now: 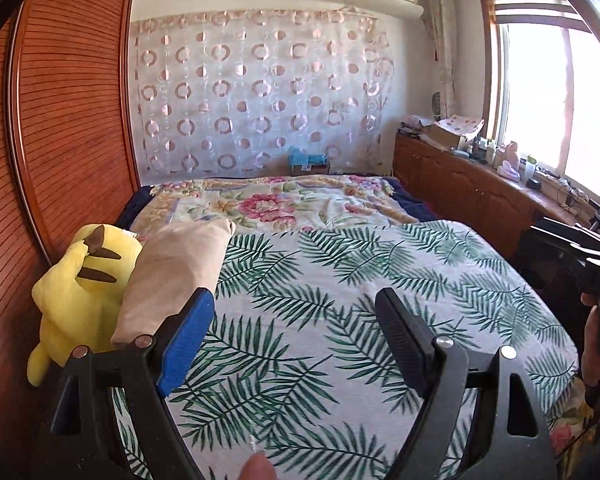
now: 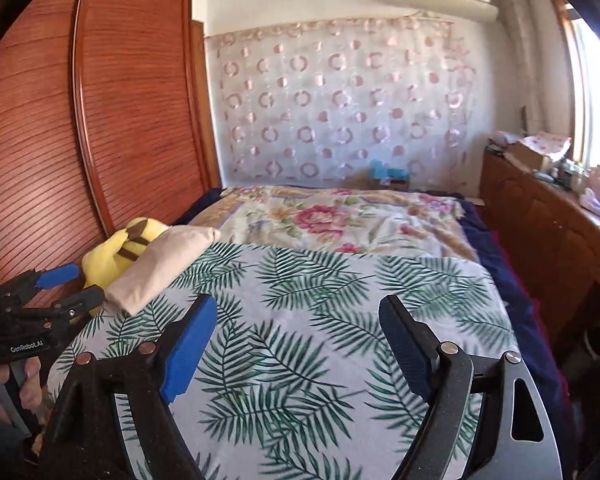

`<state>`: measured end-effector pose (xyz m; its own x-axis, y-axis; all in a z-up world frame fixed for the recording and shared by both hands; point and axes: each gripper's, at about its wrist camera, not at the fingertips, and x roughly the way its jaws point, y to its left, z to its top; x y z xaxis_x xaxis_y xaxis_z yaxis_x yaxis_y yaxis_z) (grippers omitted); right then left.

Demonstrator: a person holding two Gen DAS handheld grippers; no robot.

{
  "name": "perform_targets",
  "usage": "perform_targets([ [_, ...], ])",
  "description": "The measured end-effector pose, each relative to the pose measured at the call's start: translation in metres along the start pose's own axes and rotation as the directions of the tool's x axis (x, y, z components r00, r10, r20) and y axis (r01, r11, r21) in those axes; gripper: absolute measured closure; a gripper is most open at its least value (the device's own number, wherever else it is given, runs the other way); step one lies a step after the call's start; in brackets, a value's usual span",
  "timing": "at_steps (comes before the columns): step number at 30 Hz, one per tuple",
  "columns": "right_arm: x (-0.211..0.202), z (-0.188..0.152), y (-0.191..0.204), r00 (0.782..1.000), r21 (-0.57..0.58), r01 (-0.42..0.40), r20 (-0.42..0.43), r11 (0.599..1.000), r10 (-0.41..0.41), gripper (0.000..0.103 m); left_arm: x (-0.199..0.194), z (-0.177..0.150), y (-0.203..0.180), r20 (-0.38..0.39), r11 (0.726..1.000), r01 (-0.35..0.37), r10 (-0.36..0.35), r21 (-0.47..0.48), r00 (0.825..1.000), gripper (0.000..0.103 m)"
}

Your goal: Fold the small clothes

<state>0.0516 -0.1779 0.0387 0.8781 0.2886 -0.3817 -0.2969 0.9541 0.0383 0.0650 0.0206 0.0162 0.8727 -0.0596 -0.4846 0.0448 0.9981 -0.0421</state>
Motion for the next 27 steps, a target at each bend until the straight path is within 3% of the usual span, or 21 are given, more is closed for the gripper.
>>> perform_targets([
  [6, -0.053, -0.007, 0.005, 0.997, 0.029, 0.050, 0.064, 0.998, -0.052, 0.019, -0.015, 0.007, -0.014, 0.036, 1.000, -0.006, 0.006, 0.010, 0.999, 0.020],
  [11, -0.073, -0.014, 0.016, 0.993, 0.030, 0.075, 0.084, 0.997, -0.077, 0.019, -0.021, 0.009, -0.021, 0.041, 1.000, 0.000, -0.001, 0.021, 0.999, 0.020],
  [27, -0.058, -0.014, 0.011, 0.992, 0.031, 0.088, 0.085, 0.996, -0.090, 0.019, -0.032, 0.012, -0.032, 0.056, 1.000, -0.004, 0.003, 0.026, 0.998, 0.020],
])
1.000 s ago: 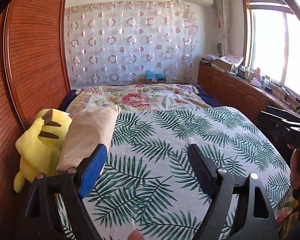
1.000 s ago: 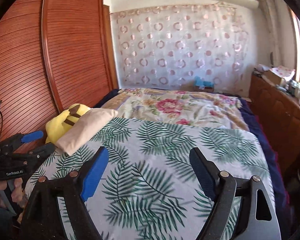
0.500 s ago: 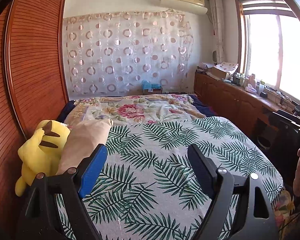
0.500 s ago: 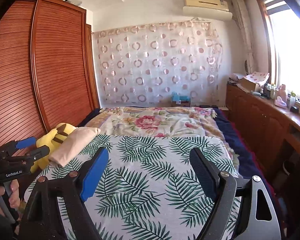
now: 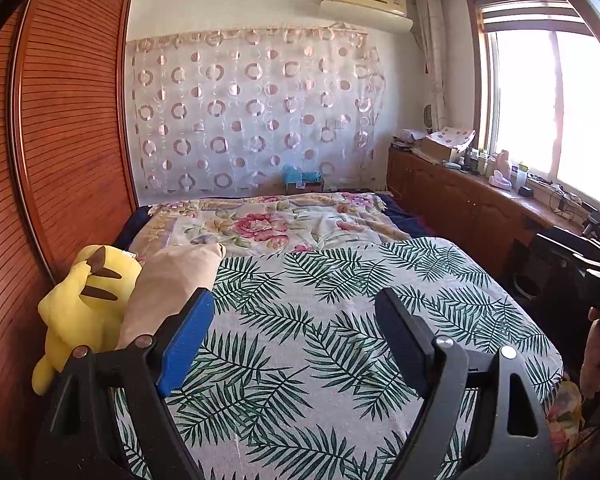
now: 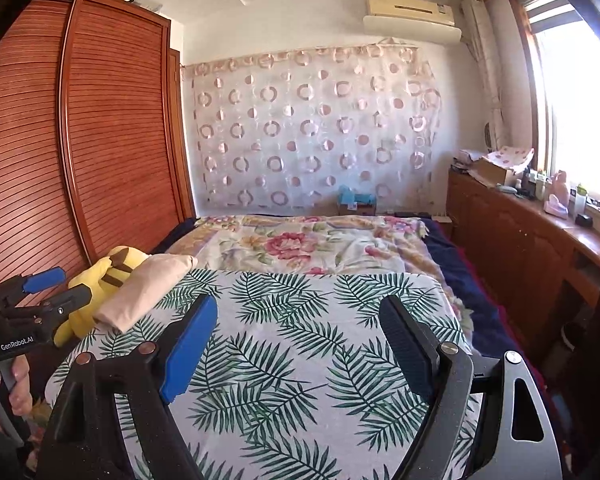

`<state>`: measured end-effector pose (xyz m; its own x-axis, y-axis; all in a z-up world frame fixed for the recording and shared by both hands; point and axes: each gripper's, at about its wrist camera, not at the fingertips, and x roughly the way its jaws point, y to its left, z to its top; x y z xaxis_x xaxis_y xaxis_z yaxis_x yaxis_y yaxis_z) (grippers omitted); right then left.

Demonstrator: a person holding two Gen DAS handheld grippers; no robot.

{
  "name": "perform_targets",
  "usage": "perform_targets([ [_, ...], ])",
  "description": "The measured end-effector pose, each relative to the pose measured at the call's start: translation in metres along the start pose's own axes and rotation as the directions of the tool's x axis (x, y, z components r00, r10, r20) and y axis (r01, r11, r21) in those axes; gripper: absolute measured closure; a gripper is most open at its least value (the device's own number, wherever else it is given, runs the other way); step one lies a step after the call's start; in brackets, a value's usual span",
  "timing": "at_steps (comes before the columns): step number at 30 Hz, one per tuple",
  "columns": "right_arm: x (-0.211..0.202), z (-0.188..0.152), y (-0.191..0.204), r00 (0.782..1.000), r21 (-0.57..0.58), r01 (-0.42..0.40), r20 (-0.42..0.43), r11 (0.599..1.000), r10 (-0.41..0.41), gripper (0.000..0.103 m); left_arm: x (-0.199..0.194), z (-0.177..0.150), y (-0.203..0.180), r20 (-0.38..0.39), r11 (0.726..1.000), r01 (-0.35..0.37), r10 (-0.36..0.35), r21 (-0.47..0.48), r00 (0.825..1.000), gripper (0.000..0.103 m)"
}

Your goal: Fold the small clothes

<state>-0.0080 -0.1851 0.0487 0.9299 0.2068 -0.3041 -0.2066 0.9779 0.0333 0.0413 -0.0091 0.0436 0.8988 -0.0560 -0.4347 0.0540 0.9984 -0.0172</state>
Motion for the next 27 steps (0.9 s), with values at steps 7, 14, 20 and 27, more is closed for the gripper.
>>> perform_targets([
  [7, -0.0018, 0.0004, -0.0036, 1.000, -0.002, 0.002, 0.001, 1.000, -0.002, 0.019, -0.0014, 0.0016, 0.0010, 0.002, 1.000, 0.002, -0.002, -0.004, 1.000, 0.020],
  [14, -0.0040, 0.0001, -0.0062, 1.000, -0.001, 0.002, 0.001, 1.000, -0.002, 0.019, -0.0030, 0.0054, -0.0006, 0.003, 1.000, 0.003, -0.003, -0.003, 1.000, 0.020],
  [20, -0.0053, 0.0002, -0.0071, 1.000, -0.002, 0.004, 0.001, 1.000, -0.004, 0.019, -0.0028, 0.0040, -0.0003, 0.003, 1.000, 0.001, -0.001, -0.004, 1.000, 0.020],
  [27, -0.0054, 0.0006, -0.0078, 1.000, 0.000, 0.004, 0.001, 1.000, -0.004, 0.019, -0.0031, 0.0049, -0.0009, 0.003, 1.000, 0.002, -0.002, -0.003, 1.000, 0.020],
])
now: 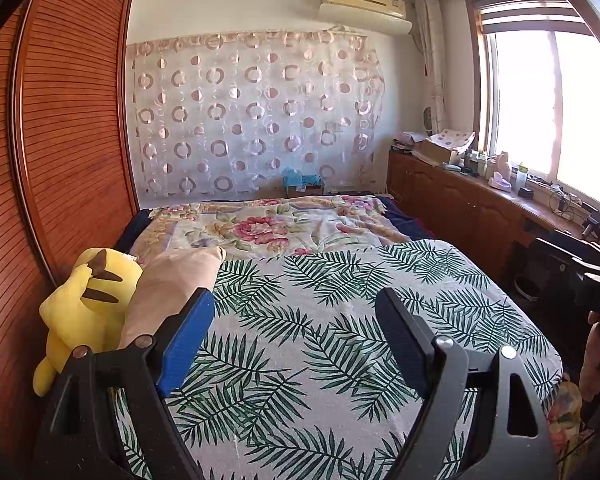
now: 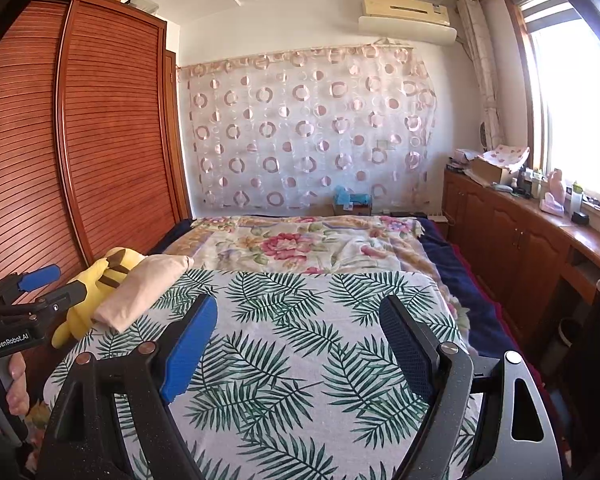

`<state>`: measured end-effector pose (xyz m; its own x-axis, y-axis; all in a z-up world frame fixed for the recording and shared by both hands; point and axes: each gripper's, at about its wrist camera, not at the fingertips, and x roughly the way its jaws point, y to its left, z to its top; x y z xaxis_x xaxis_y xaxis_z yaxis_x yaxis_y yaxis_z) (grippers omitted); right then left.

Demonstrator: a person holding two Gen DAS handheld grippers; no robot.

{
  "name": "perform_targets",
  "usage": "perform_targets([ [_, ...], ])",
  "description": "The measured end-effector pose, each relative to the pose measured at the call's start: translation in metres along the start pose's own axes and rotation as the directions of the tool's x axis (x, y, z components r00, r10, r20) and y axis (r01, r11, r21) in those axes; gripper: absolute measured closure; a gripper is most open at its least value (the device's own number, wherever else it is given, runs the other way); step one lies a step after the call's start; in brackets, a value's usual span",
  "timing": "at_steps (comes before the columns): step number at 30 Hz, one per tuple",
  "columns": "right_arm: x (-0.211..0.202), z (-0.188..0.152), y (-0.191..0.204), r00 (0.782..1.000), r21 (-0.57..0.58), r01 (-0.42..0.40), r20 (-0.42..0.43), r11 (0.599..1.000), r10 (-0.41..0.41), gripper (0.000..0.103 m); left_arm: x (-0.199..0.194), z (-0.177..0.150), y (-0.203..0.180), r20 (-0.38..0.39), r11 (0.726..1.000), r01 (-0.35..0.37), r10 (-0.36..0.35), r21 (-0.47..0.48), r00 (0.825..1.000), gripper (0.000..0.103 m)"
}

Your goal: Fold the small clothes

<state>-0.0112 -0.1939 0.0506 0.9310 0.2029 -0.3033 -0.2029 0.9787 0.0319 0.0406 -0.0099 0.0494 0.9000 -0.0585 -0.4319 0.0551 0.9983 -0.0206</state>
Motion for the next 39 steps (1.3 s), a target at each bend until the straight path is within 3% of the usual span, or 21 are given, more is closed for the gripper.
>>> perform_targets([
  [39, -0.0009, -0.0006, -0.0014, 1.000, 0.001, 0.007, 0.005, 1.000, -0.007, 0.019, 0.0002, -0.0033, -0.0013, 0.004, 1.000, 0.000, 0.000, 0.001, 1.000, 0.020],
])
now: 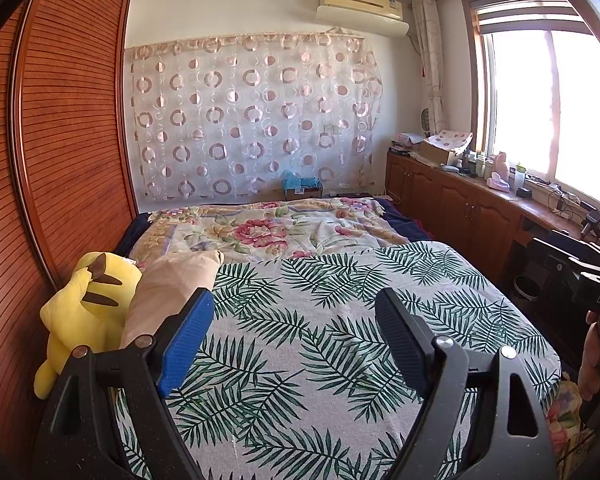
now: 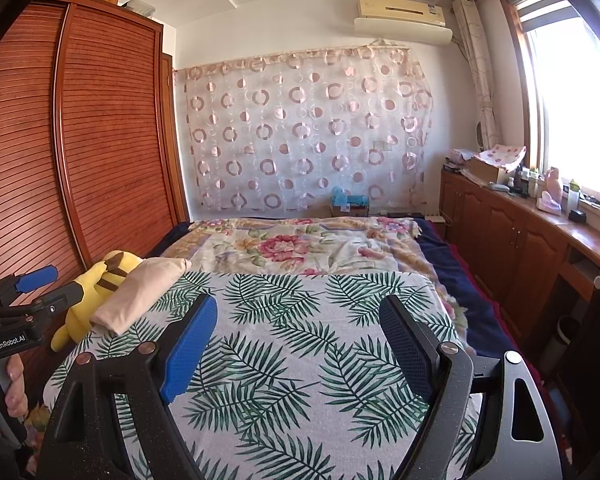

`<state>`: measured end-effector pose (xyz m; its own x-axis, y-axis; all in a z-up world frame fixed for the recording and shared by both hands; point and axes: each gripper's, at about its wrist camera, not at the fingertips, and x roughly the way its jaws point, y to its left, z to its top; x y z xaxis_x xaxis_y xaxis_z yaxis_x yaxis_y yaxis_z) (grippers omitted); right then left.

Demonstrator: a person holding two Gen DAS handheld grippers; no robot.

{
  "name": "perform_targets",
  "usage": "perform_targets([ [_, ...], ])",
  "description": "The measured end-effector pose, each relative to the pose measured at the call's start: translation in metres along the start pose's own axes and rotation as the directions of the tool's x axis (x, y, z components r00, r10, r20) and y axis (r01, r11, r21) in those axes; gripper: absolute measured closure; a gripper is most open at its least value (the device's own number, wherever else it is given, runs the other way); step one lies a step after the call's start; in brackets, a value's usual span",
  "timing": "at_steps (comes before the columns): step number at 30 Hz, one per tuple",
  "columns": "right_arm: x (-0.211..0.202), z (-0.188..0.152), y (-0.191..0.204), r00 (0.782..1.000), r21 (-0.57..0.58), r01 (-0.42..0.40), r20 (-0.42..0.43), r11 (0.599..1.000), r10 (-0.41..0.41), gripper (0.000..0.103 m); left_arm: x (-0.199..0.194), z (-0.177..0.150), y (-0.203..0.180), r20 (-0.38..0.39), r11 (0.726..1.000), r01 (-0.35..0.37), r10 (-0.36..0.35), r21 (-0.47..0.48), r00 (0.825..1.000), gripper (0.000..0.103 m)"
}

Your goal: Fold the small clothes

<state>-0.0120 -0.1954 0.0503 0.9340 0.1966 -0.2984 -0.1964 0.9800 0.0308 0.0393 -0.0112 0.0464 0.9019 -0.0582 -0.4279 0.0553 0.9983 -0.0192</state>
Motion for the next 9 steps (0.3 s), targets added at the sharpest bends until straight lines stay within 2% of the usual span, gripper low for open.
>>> perform_targets([
  [9, -0.0004, 0.0004, 0.0002, 1.000, 0.003, 0.000, 0.001, 1.000, 0.000, 0.019, 0.0003, 0.0023, 0.0004, 0.000, 1.000, 0.001, -0.001, 0.002, 1.000, 0.020],
])
